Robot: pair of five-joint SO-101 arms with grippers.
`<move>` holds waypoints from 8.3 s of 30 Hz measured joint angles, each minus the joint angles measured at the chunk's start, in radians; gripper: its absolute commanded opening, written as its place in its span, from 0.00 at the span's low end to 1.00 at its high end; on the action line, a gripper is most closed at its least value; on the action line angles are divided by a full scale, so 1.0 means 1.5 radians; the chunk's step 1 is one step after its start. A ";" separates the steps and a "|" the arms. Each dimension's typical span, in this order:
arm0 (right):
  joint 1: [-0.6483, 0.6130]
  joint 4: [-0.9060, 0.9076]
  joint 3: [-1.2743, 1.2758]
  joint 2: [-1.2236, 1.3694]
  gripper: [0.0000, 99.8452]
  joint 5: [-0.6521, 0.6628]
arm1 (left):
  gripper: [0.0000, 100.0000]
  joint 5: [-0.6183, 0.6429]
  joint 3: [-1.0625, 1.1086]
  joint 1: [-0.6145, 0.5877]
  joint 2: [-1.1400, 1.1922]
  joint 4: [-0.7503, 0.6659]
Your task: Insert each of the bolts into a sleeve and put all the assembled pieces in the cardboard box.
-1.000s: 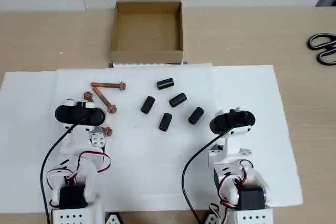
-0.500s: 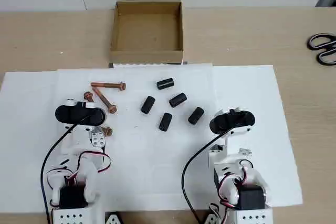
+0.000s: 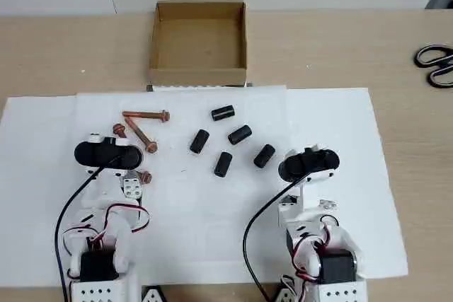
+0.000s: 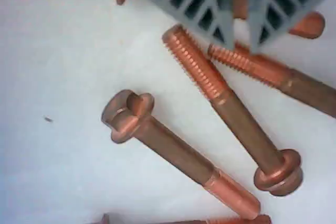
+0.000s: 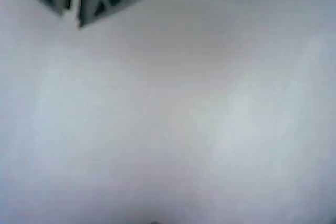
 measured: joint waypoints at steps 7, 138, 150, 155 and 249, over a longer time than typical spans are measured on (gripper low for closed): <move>0.000 0.000 0.000 0.000 0.00 0.000 | 0.01 0.000 0.000 0.000 0.000 0.000; -0.087 0.196 -1.058 1.252 0.00 -0.316 | 0.12 -0.001 -1.034 -0.026 1.056 0.429; 0.030 0.196 -1.006 1.252 0.00 -0.293 | 0.12 -0.524 -1.012 -0.021 1.056 0.465; 0.074 0.196 -1.006 1.252 0.00 -0.268 | 0.12 -0.685 -0.966 -0.021 1.056 0.465; 0.115 0.194 -1.004 1.252 0.00 -0.249 | 0.12 -0.841 -1.109 0.014 1.504 0.497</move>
